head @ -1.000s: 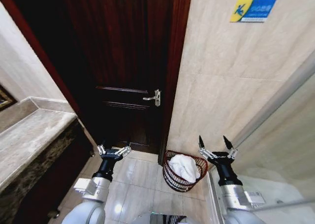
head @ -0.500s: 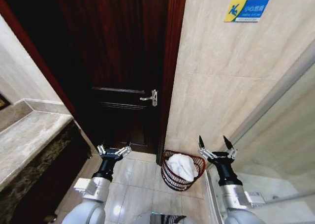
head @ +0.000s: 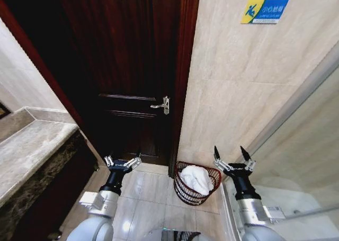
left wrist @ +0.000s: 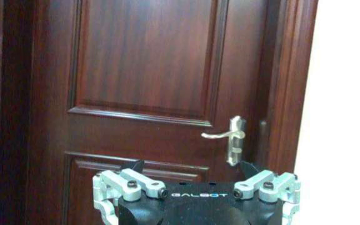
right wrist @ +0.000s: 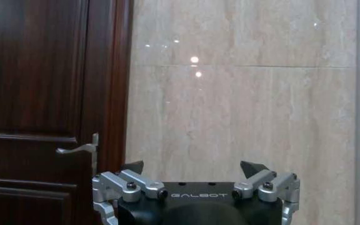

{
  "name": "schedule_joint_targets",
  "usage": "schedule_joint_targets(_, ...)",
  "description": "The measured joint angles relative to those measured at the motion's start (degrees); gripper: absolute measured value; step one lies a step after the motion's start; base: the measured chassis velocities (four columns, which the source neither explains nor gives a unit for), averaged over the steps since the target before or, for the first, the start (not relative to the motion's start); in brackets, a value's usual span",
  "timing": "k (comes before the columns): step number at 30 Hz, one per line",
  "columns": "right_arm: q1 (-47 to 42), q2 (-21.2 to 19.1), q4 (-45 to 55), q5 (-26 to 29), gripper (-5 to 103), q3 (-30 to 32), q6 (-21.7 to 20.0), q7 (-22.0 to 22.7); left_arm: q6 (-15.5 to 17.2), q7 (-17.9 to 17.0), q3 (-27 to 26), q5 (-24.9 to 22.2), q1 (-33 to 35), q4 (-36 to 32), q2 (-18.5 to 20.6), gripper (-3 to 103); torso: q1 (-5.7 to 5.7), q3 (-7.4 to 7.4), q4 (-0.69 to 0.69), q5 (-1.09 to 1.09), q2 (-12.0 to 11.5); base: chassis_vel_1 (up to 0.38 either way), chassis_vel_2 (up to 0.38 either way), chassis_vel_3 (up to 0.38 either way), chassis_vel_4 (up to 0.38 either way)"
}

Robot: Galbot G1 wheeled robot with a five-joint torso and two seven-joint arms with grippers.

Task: Discard the used towel into the hamper.

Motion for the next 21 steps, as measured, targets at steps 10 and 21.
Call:
schedule_joint_targets(10,0.0,0.0,0.0,0.0,100,0.0,0.0,0.0,0.0,0.0,0.0,0.0,0.0,0.0,0.0,100,0.01,0.01,0.0,-0.01,0.0,0.082,0.11,-0.085,-0.097)
schedule_joint_targets(21,0.0,0.0,0.0,0.0,100,0.0,0.0,0.0,0.0,0.0,0.0,0.0,0.0,0.0,0.0,100,0.01,0.01,0.0,-0.01,0.0,-0.022,-0.018,0.014,0.019)
